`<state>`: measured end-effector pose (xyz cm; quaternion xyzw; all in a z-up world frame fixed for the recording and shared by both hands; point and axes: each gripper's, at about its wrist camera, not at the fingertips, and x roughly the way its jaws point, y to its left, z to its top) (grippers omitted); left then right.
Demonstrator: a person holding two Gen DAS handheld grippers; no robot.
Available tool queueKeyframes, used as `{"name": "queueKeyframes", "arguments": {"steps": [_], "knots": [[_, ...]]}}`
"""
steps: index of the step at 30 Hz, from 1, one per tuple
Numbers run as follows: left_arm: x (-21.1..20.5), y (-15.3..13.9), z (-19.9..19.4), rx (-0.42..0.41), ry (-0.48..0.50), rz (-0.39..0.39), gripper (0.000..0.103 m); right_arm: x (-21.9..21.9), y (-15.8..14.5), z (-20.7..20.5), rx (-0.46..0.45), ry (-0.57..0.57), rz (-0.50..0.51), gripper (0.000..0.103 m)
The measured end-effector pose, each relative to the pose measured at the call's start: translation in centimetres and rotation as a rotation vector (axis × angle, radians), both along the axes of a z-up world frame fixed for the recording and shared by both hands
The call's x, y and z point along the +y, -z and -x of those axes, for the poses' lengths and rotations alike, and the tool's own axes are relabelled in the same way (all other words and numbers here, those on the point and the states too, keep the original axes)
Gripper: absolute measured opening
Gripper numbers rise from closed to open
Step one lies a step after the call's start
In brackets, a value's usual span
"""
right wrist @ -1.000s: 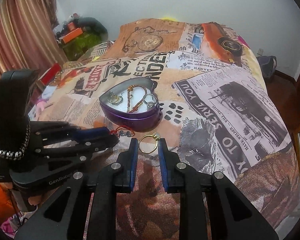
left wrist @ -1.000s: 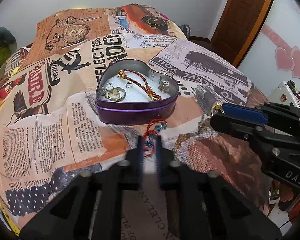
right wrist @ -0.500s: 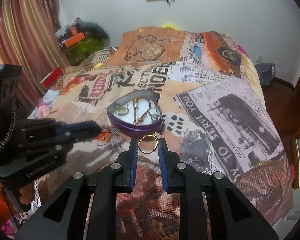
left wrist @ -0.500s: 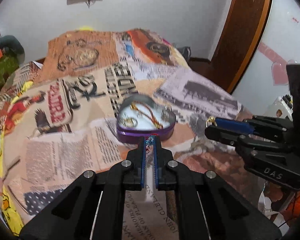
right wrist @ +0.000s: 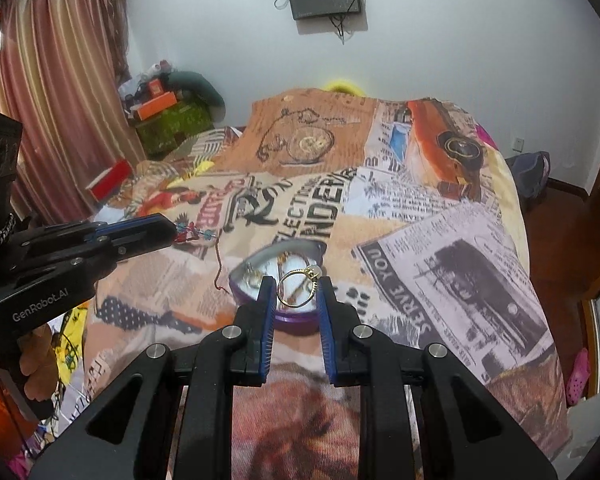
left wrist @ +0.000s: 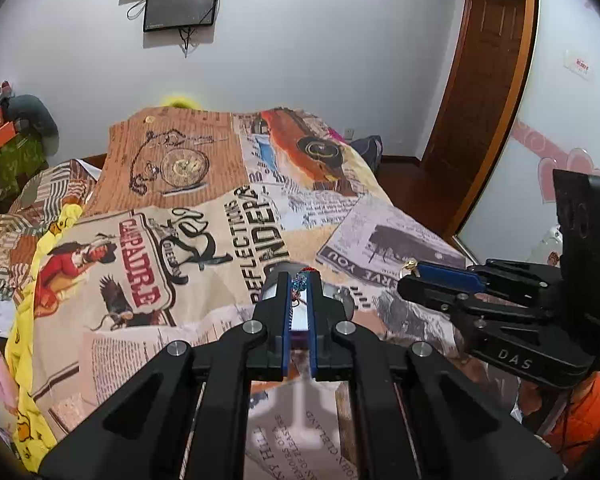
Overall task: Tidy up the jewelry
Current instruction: 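Lower the bracelet into the tin and open the left gripper while the right gripper carries the hoop over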
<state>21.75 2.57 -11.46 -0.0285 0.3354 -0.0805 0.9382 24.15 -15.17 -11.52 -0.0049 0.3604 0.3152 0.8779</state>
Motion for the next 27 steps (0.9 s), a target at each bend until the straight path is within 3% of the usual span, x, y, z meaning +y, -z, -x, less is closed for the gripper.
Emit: {"name": "queueKeyframes", "arguments": {"steps": [14, 21, 27], "knots": [[0.3, -1.4, -2.6, -0.053, -0.001, 0.038, 0.005, 1.6, -0.5, -2.3, -0.019, -0.008, -0.031, 0.018], [-0.2, 1.9, -4.1, 0.028, 0.022, 0.028, 0.005, 2.7, 1.6, -3.0, 0.023, -0.029, 0.001, 0.018], [0.2, 5.6, -5.1, 0.146, 0.024, 0.070, 0.005, 3.1, 4.1, -3.6, 0.088, -0.028, 0.019, 0.018]]}}
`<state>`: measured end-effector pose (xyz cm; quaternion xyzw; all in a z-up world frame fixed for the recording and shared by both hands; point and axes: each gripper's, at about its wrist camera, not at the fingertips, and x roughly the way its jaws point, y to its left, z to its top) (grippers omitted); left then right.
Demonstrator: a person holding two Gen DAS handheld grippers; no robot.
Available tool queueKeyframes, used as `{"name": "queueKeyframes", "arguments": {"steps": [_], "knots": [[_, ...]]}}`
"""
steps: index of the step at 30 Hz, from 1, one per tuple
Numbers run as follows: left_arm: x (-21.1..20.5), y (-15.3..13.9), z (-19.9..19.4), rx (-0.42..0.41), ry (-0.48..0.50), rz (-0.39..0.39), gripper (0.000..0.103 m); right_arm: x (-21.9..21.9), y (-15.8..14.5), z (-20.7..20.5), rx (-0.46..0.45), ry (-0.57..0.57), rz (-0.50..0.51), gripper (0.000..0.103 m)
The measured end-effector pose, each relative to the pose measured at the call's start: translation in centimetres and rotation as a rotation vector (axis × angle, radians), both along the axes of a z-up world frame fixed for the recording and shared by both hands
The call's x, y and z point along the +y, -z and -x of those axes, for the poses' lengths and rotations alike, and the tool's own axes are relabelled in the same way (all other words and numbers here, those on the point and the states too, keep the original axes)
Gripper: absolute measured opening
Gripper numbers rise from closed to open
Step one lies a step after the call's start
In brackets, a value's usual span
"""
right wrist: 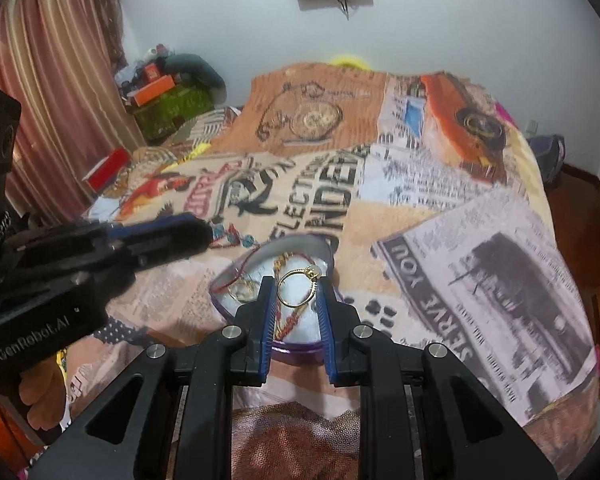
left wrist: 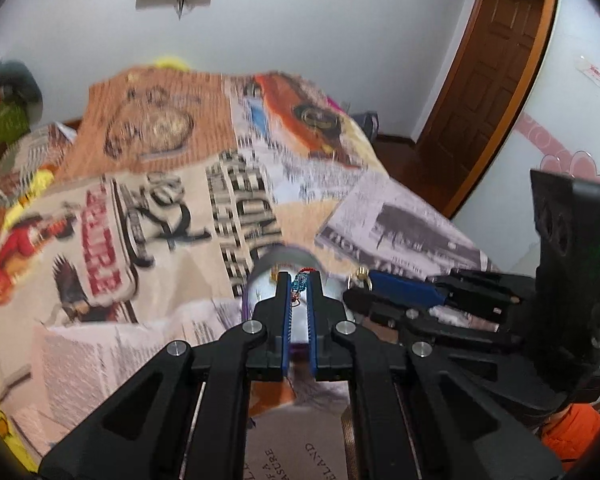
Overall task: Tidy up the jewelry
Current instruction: 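Lower the bracelet into the tin and open the left gripper while the right gripper carries the hoop over, then open the right gripper to drop the gold hoop into the tin, withdraw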
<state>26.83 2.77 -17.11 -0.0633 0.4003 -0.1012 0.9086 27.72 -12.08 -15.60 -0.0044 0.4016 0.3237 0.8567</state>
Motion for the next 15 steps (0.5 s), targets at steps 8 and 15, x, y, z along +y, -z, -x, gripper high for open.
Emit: {"name": "queueKeyframes", "arguments": {"steps": [8, 15], "knots": [[0.2, 1.2, -0.4, 0.024, 0.002, -0.018, 0.005, 0.5, 0.2, -0.3, 0.001, -0.014, 0.013, 0.018], [0.7, 0.5, 0.2, -0.012, -0.023, -0.099, 0.006, 1.3, 0.6, -0.7, 0.005, -0.020, 0.032, 0.018]]}}
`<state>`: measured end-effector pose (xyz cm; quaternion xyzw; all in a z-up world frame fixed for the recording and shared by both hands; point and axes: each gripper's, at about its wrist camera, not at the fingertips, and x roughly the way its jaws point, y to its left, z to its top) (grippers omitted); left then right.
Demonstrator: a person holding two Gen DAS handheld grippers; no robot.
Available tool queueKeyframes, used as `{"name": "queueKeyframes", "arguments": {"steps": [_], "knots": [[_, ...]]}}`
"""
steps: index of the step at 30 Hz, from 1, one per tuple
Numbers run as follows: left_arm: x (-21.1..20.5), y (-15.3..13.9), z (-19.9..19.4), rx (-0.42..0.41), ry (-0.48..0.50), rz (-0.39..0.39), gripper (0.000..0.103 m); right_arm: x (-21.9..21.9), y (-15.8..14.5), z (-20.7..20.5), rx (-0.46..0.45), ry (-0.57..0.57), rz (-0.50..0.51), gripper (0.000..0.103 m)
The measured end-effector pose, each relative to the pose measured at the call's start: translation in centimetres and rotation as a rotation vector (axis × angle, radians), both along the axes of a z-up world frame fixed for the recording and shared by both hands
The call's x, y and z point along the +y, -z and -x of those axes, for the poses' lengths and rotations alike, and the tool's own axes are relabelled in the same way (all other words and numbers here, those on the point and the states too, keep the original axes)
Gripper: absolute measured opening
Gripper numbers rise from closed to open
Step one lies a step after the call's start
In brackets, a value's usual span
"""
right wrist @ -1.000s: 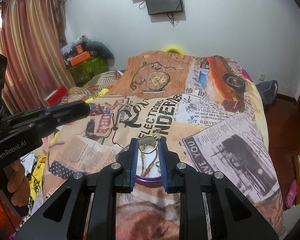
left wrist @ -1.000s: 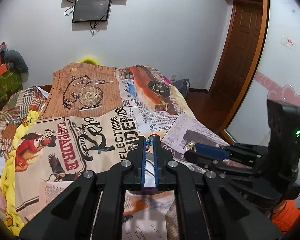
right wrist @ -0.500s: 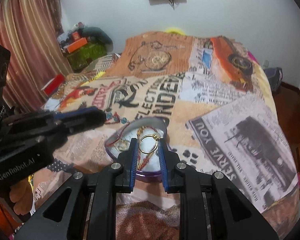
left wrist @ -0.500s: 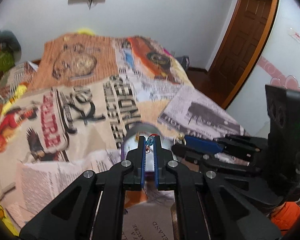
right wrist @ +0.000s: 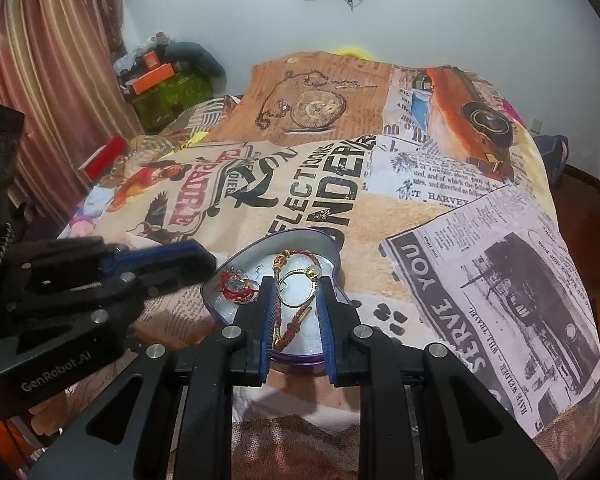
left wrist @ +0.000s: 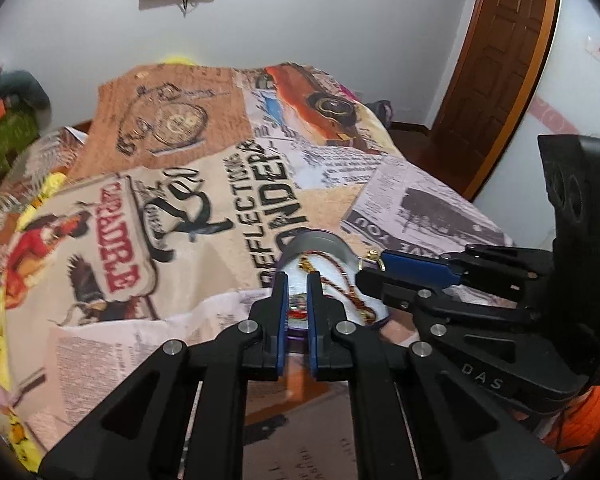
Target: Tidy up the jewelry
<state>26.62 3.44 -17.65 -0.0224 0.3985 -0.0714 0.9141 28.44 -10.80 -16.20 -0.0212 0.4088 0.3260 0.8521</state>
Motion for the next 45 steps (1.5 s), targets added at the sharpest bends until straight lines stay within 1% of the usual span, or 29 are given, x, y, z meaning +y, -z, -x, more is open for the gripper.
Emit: {"name": "queueKeyframes", "arguments": {"steps": [3, 6, 8, 11, 15, 17, 19, 20, 21, 24, 29, 32, 34, 35, 40, 42, 43, 44, 45], "knots": [[0.5, -0.1, 0.4, -0.007, -0.014, -0.020, 0.006, 0.4, 0.1, 0.1, -0.007, -0.012, 0.013, 0.018], [1.0, -0.2, 0.6, -0.010, -0.032, -0.027, 0.011, 0.7, 0.1, 0.3, -0.025, -0.016, 0.026, 0.018], [1.5, -0.2, 0.7, -0.008, -0.042, -0.019, 0.013, 0.8, 0.0, 0.4, -0.021, -0.023, 0.030, 0.018], [1.9, -0.2, 0.8, -0.009, -0.054, -0.011, 0.013, 1.0, 0.0, 0.2, -0.010, -0.028, 0.032, 0.019], [2.1, -0.5, 1.2, -0.012, -0.062, -0.002, 0.013, 1.0, -0.3, 0.3, -0.021, -0.026, 0.034, 0.020], [2.1, -0.6, 1.3, -0.014, -0.066, -0.003, 0.013, 1.0, -0.5, 0.4, -0.028, -0.021, 0.036, 0.024], [2.1, -0.8, 1.6, -0.017, -0.067, -0.001, 0.013, 0.8, -0.9, 0.6, -0.039, -0.010, 0.034, 0.039], [2.1, -0.9, 1.8, -0.019, -0.069, -0.003, 0.013, 0.7, -1.1, 0.7, -0.050, -0.002, 0.029, 0.042], [2.1, -1.1, 1.8, -0.020, -0.071, -0.003, 0.013, 0.6, -1.3, 0.8, -0.059, 0.002, 0.025, 0.043], [2.2, -1.8, 2.3, -0.031, -0.077, -0.001, 0.014, 0.4, -1.9, 1.1, -0.066, 0.007, 0.020, 0.043], [2.0, -4.0, 3.9, -0.075, -0.078, 0.001, 0.014, -0.3, -3.8, 2.2, -0.100, 0.024, 0.010, 0.043], [1.5, -6.4, 5.5, -0.139, -0.083, -0.011, 0.014, -0.9, -5.7, 3.5, -0.146, 0.040, -0.001, 0.043], [1.0, -8.8, 7.5, -0.216, -0.080, -0.023, 0.014, -1.6, -7.6, 4.7, -0.186, 0.051, -0.024, 0.043], [0.8, -9.7, 8.1, -0.241, -0.078, -0.026, 0.014, -1.9, -8.7, 5.3, -0.212, 0.059, -0.036, 0.043], [-0.2, -15.5, 13.3, -0.420, -0.063, -0.025, 0.015, -4.3, -15.0, 10.1, -0.384, 0.120, -0.118, 0.043], [-0.6, -17.6, 15.5, -0.493, -0.058, -0.026, 0.026, -5.2, -17.4, 12.4, -0.456, 0.144, -0.158, 0.043], [-0.9, -18.8, 17.2, -0.550, -0.061, -0.032, 0.037, -5.8, -18.7, 13.8, -0.499, 0.159, -0.183, 0.043], [-1.2, -19.6, 18.6, -0.594, -0.067, -0.039, 0.044, -6.3, -19.8, 15.1, -0.536, 0.172, -0.203, 0.043], [-1.4, -20.2, 19.7, -0.630, -0.074, -0.046, 0.046, -6.8, -20.7, 16.4, -0.573, 0.185, -0.225, 0.043]]}}
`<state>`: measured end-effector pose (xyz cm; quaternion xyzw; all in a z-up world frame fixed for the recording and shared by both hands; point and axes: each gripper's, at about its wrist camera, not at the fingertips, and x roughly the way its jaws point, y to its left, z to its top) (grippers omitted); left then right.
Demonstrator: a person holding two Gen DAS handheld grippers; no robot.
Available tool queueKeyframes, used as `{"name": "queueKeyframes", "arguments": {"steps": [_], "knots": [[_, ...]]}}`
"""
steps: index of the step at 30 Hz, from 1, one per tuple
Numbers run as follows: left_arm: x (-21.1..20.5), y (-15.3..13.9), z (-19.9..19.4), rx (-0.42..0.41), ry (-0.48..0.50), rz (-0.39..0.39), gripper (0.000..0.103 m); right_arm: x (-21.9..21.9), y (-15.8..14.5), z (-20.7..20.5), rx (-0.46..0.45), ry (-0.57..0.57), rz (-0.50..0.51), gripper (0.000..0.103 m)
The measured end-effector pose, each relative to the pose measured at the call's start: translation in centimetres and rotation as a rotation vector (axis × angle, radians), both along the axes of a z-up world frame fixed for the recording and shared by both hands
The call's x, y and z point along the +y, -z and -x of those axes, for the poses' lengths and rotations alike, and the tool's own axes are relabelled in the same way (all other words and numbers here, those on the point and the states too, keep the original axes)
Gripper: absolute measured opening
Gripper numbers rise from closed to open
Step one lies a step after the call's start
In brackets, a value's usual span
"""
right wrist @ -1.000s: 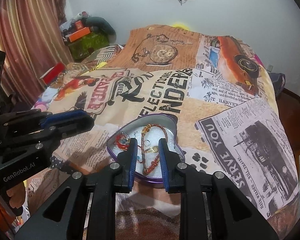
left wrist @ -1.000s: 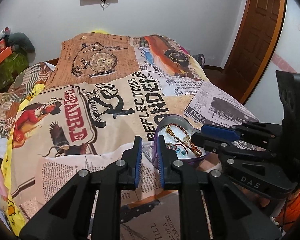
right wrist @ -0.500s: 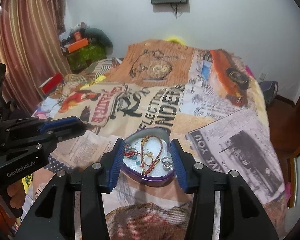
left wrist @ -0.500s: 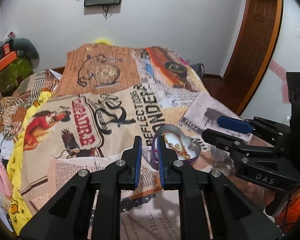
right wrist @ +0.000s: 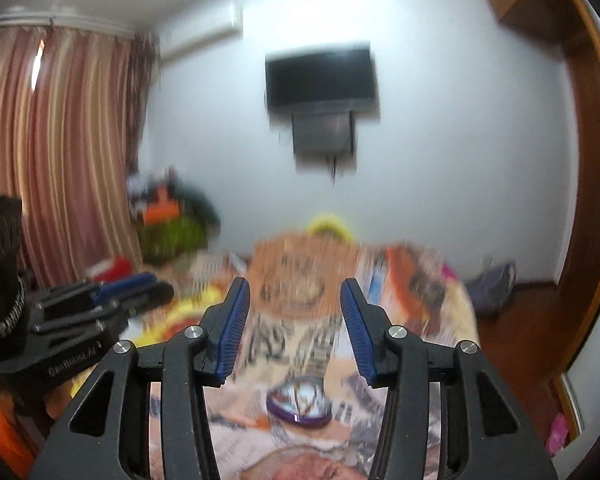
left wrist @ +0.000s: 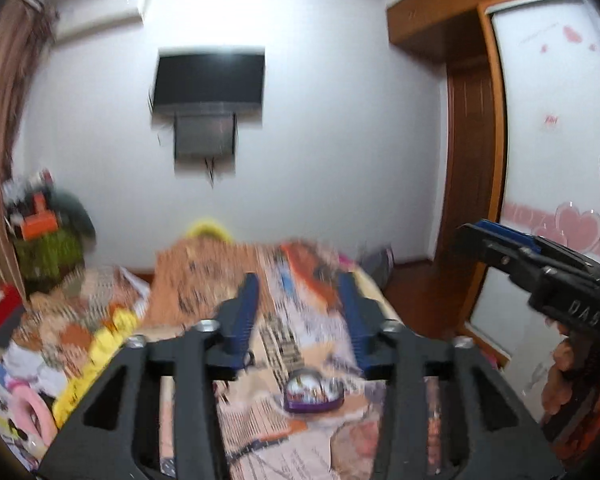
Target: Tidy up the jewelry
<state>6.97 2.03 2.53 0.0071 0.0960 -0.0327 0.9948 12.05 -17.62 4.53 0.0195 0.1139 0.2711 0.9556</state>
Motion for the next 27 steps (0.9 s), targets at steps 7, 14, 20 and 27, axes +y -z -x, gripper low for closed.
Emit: {"name": "queueKeyframes", "arguments": {"steps": [7, 14, 20, 27], "knots": [[-1.3, -3.0, 7.2, -0.178, -0.042, -0.022, 0.084, -2.9, -3.8, 8.1, -0.205, 0.108, -0.150, 0.093], [-1.0, -3.1, 9.8, -0.207, -0.102, -0.019, 0.099, -1.9, -3.6, 10.4, -0.253, 0.191, -0.113, 0.103], [-1.1, -2.7, 10.3, -0.189, -0.098, -0.015, 0.100, -1.5, -2.9, 9.9, -0.188, 0.172, -0.089, 0.103], [-1.6, -2.4, 10.4, -0.186, -0.090, -0.027, 0.100, -2.4, -2.6, 11.2, -0.188, 0.171, -0.075, 0.103]]}}
